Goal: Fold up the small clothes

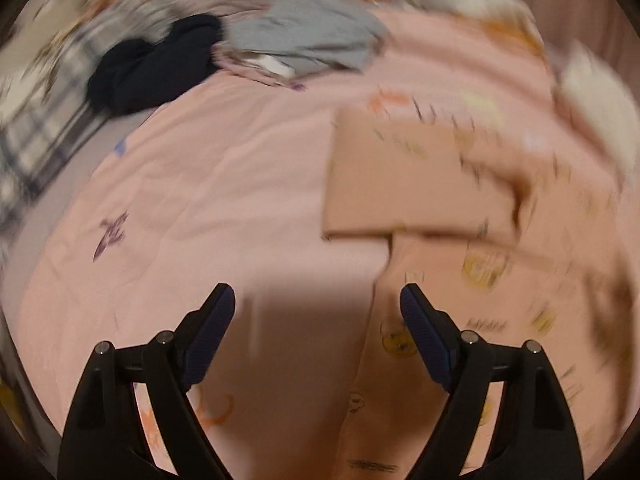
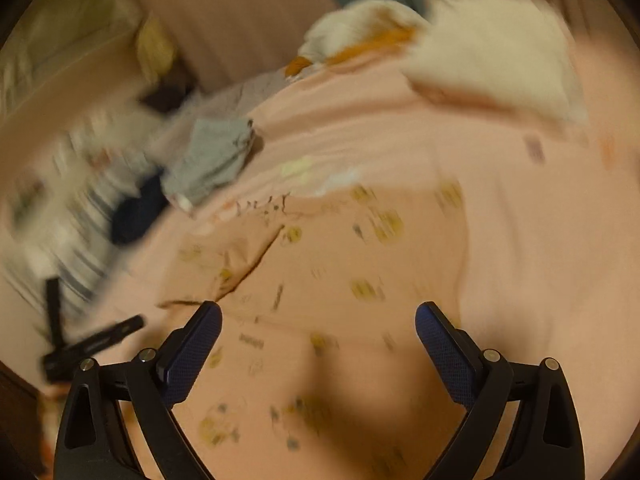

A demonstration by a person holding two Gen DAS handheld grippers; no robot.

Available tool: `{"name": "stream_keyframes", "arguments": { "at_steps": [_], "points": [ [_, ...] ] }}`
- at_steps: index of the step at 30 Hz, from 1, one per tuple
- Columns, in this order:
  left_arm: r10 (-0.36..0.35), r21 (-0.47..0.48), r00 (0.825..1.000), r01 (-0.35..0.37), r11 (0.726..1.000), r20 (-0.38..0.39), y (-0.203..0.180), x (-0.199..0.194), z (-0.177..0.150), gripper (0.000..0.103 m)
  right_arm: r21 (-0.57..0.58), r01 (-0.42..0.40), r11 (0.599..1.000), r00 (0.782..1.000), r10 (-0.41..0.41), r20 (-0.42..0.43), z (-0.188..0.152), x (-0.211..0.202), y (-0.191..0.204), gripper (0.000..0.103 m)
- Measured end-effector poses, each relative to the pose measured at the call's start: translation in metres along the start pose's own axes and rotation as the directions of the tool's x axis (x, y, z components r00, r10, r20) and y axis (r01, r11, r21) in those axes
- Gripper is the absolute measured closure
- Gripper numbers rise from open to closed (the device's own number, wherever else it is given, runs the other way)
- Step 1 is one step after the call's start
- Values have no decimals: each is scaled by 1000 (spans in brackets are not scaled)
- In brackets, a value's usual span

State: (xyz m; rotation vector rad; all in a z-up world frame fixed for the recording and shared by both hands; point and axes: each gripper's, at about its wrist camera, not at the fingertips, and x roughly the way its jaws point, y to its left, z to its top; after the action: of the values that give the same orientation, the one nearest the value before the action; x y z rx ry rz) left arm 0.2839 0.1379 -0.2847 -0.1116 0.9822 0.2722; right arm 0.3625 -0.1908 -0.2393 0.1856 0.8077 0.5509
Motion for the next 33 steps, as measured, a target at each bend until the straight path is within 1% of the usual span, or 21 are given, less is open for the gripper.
{"name": "stream_keyframes", "arguments": {
  "at_steps": [2, 3, 4, 5, 7, 9, 10, 11, 13, 14, 15, 16, 18, 19, 21, 23, 25, 27, 30, 31, 33],
  "points": [
    [-26, 81, 999, 29, 996, -33, -13, 12, -8, 24, -165, 79, 983, 995, -87, -43, 21, 18, 52, 5],
    [-51, 130, 997, 59, 990, -66, -21, 17, -12, 37, -218, 107, 970, 990, -124, -64, 27, 27, 70, 5],
    [-79, 161, 995, 88, 983, -59, -20, 18, -12, 46, -279, 143, 950, 981, -173, -86, 33, 39, 91, 5],
    [-109, 167, 992, 118, 979, -65, -19, 17, -10, 49, -346, 169, 923, 970, -218, -105, 39, 56, 114, 5],
    [-189, 84, 972, 202, 976, -141, -5, 24, -1, 52, -439, 209, 874, 957, -276, -93, 45, 80, 140, 5],
    [-284, -37, 943, 282, 959, -175, 16, 32, 6, 53, -484, 304, 821, 922, -381, -66, 50, 116, 160, 5],
    [-317, -70, 932, 309, 948, -177, 24, 35, 8, 53, -494, 316, 810, 905, -413, -98, 51, 137, 165, 5],
    [-338, -76, 924, 330, 941, -178, 28, 36, 8, 52, -496, 311, 811, 898, -422, -127, 50, 148, 166, 8],
    [-328, 10, 925, 336, 942, -193, 27, 33, 6, 51, -496, 296, 816, 881, -434, -189, 46, 177, 168, 29],
    [-311, 60, 931, 328, 943, -190, 24, 30, 3, 51, -495, 322, 807, 867, -461, -188, 45, 187, 167, 66],
    [-278, 93, 944, 297, 950, -176, 23, 29, 1, 51, -469, 361, 806, 850, -492, -190, 46, 193, 163, 94],
    [-265, 76, 950, 280, 957, -165, 21, 30, -2, 49, -414, 397, 819, 840, -505, -195, 49, 195, 155, 94],
    [-236, 83, 960, 250, 965, -152, 15, 29, -6, 47, -279, 379, 882, 883, -435, -175, 56, 181, 136, 94],
    [-225, 92, 963, 240, 966, -147, 13, 28, -8, 46, -207, 374, 904, 896, -409, -170, 60, 170, 124, 94],
    [-224, 84, 965, 236, 968, -135, 12, 29, -10, 45, -127, 336, 933, 921, -354, -163, 68, 150, 109, 94],
    [-232, 82, 964, 243, 966, -126, 14, 29, -12, 43, -54, 292, 955, 948, -297, -114, 75, 119, 92, 94],
    [-242, 74, 962, 252, 965, -123, 13, 30, -9, 41, -11, 333, 943, 940, -332, -81, 77, 93, 71, 94],
    [-243, 71, 964, 251, 965, -108, 11, 26, -13, 40, 39, 354, 935, 932, -348, -105, 70, 72, 44, 94],
    [-208, 112, 975, 216, 970, -76, 4, 26, -17, 38, 88, 411, 907, 886, -376, -271, 44, 66, 0, 92],
    [-197, 116, 978, 204, 972, -71, 2, 26, -17, 37, 100, 405, 909, 877, -355, -325, 31, 66, -13, 89],
    [-190, 105, 979, 197, 975, -71, 2, 25, -18, 36, 116, 382, 917, 876, -319, -362, 19, 64, -22, 81]
  ]
}}
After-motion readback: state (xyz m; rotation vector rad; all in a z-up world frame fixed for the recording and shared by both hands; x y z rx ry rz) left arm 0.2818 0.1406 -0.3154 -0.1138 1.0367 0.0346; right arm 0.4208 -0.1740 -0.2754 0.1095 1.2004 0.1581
